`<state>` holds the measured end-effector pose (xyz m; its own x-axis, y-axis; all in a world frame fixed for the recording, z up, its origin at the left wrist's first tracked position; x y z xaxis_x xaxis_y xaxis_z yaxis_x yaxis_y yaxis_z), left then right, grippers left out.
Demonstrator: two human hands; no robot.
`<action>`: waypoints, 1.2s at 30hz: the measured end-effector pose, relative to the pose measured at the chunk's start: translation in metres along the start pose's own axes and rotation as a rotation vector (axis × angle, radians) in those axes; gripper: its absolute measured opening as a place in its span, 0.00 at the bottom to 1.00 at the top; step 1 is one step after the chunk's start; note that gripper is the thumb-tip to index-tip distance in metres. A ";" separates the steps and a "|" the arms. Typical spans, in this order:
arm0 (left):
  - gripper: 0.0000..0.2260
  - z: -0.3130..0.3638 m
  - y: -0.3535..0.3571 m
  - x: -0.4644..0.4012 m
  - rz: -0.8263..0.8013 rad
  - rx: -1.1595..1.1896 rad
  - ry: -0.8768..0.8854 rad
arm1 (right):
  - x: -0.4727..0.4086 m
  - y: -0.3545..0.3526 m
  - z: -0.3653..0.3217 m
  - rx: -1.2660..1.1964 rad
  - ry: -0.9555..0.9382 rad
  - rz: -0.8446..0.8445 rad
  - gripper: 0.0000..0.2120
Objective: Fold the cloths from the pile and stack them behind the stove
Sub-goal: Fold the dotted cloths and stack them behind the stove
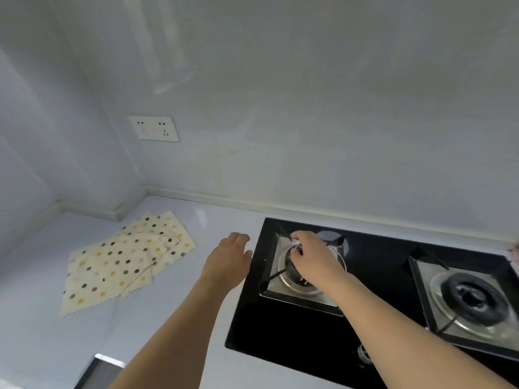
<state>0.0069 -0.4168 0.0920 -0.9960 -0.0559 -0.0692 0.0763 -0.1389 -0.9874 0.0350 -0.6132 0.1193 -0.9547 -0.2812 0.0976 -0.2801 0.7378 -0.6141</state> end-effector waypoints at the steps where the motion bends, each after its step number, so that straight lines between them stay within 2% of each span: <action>1: 0.18 -0.025 0.000 0.002 -0.016 -0.007 0.008 | -0.006 0.019 -0.012 0.011 -0.005 0.007 0.20; 3: 0.17 -0.079 0.000 0.005 -0.050 -0.026 0.013 | -0.018 0.062 -0.037 0.012 -0.013 -0.013 0.20; 10: 0.15 -0.236 -0.008 0.033 -0.153 0.011 -0.214 | -0.051 0.175 -0.105 0.022 -0.045 -0.219 0.19; 14: 0.11 -0.293 -0.001 0.042 -0.199 0.007 -0.315 | -0.080 0.220 -0.125 0.060 -0.090 -0.259 0.18; 18: 0.09 -0.339 0.027 0.020 -0.237 0.016 -0.315 | -0.122 0.280 -0.134 0.109 -0.140 -0.277 0.18; 26: 0.12 -0.388 0.098 -0.016 -0.242 -0.187 -0.164 | -0.218 0.391 -0.094 0.238 -0.355 -0.319 0.22; 28: 0.13 -0.388 0.107 -0.017 -0.190 -0.348 -0.100 | -0.229 0.403 -0.082 0.299 -0.400 -0.344 0.23; 31: 0.12 -0.386 0.115 -0.018 -0.071 -0.512 -0.057 | -0.237 0.411 -0.074 0.333 -0.429 -0.295 0.23; 33: 0.13 -0.389 0.118 -0.021 -0.040 -0.507 -0.101 | -0.241 0.415 -0.072 0.338 -0.444 -0.270 0.23; 36: 0.10 -0.402 0.113 -0.024 0.059 -0.381 -0.181 | -0.246 0.421 -0.073 0.362 -0.473 -0.234 0.18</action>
<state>0.0216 -0.0338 -0.0751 -0.9639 -0.2300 -0.1345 0.0768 0.2437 -0.9668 0.1448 -0.1889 -0.1062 -0.7017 -0.7111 -0.0437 -0.3452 0.3930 -0.8523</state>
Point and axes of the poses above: each hand's wrist, its own x-axis away from the middle knuckle, its own y-axis out of the palm, z = x × y, the point moved 1 cm from there along -x, towards the middle knuckle, and after that the axes turned 12 degrees about -x, right-handed, at the moved point
